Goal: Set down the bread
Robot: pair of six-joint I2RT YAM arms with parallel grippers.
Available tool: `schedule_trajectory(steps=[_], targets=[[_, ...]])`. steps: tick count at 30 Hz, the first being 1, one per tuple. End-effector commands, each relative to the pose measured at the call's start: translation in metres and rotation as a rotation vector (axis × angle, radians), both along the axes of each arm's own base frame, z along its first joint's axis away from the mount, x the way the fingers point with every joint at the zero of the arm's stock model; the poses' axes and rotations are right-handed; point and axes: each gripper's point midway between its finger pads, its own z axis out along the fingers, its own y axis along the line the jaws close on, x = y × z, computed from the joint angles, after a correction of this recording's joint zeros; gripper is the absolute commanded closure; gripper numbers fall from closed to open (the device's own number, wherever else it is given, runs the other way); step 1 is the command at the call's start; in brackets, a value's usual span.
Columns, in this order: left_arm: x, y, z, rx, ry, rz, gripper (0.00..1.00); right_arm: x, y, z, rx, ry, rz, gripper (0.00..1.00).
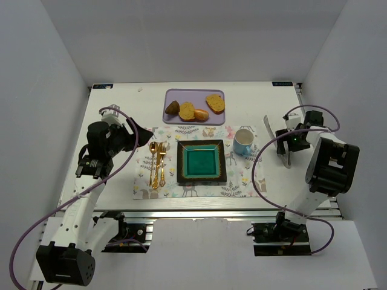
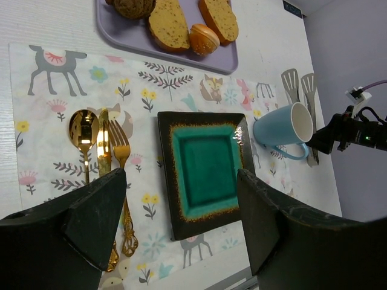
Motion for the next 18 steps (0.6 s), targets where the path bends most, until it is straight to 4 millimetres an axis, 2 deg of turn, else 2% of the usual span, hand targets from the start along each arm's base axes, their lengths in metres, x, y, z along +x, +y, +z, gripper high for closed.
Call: schedule_trajectory(steps=[1, 6, 12, 18], targets=[[-0.003, 0.001, -0.002, 0.007, 0.005, -0.004, 0.17, 0.012, 0.000, -0.005, -0.032, -0.035, 0.004, 0.11], [-0.003, 0.002, -0.002, 0.010, 0.016, 0.002, 0.17, 0.024, 0.009, -0.011, -0.044, -0.061, 0.000, 0.12], [-0.005, 0.003, -0.002, 0.015, 0.020, 0.010, 0.17, 0.024, 0.014, -0.020, -0.035, -0.052, -0.007, 0.19], [-0.006, 0.004, 0.000, 0.016, 0.020, 0.014, 0.17, 0.017, 0.014, -0.027, -0.035, -0.030, -0.004, 0.39]])
